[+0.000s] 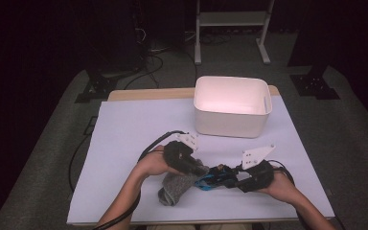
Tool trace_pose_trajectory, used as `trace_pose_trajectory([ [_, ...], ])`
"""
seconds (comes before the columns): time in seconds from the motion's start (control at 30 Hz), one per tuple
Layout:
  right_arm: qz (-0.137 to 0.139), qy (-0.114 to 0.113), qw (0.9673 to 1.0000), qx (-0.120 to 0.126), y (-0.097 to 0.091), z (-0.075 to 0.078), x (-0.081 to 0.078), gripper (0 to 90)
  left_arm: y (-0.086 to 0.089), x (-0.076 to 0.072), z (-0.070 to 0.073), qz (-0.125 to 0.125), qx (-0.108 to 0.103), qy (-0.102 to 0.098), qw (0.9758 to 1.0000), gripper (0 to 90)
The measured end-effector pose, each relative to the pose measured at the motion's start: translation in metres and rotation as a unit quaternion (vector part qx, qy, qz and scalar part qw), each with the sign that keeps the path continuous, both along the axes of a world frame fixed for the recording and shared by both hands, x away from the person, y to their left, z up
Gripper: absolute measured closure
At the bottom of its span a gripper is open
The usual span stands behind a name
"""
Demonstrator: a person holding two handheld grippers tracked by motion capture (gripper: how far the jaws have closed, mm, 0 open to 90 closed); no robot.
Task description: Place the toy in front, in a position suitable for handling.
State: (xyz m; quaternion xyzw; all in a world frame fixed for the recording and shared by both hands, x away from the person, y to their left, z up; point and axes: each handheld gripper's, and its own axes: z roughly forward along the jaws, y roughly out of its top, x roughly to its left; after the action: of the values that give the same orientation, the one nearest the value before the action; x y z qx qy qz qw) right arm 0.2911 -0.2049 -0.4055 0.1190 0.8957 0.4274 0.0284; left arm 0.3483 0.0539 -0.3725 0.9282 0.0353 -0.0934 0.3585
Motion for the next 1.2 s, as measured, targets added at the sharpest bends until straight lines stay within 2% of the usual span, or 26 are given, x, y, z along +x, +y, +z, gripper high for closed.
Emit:
trace_pose_trajectory([
  [0.1,-0.007,0.004,0.9999,0.010,-0.008,-0.008,-0.003,58.3,-0.008,-0.001,0.002,-0.007,0.012,-0.011,0.9998,79.5],
  [0.27,-0.028,0.016,0.9992,0.024,-0.025,-0.023,-0.004,56.2,-0.027,-0.001,0.003,-0.021,0.025,-0.012,0.9994,79.6],
  [0.37,-0.039,0.029,0.9986,0.021,-0.031,-0.033,-0.006,55.5,-0.039,-0.001,0.002,-0.031,0.036,-0.017,0.9987,79.6],
  [0.43,-0.043,0.028,0.9986,0.010,-0.033,-0.038,-0.007,54.5,-0.046,-0.001,0.001,-0.036,0.042,-0.019,0.9983,79.7],
  [0.57,-0.046,0.032,0.9984,-0.005,-0.036,-0.041,-0.009,49.4,-0.056,-0.002,-0.003,-0.047,0.048,-0.012,0.9977,79.7],
  [0.7,-0.043,0.032,0.9985,-0.004,-0.034,-0.039,-0.009,46.1,-0.058,-0.002,-0.002,-0.051,0.053,-0.016,0.9972,79.7],
  [0.8,-0.034,0.023,0.9991,-0.010,-0.028,-0.035,-0.008,43.6,-0.058,-0.003,-0.002,-0.054,0.053,-0.016,0.9970,79.7],
  [0.93,-0.013,0.011,0.9994,-0.030,-0.012,-0.030,-0.004,41.8,-0.055,-0.003,-0.001,-0.051,0.051,-0.011,0.9973,79.6],
  [1.1,0.004,0.011,0.9989,-0.045,0.000,-0.030,0.001,41.8,-0.051,-0.002,-0.001,-0.049,0.049,-0.008,0.9976,79.6],
  [1.2,0.021,0.008,0.9983,-0.053,0.007,-0.030,0.003,47.5,-0.046,0.001,-0.002,-0.049,0.041,0.001,0.9979,79.6],
])
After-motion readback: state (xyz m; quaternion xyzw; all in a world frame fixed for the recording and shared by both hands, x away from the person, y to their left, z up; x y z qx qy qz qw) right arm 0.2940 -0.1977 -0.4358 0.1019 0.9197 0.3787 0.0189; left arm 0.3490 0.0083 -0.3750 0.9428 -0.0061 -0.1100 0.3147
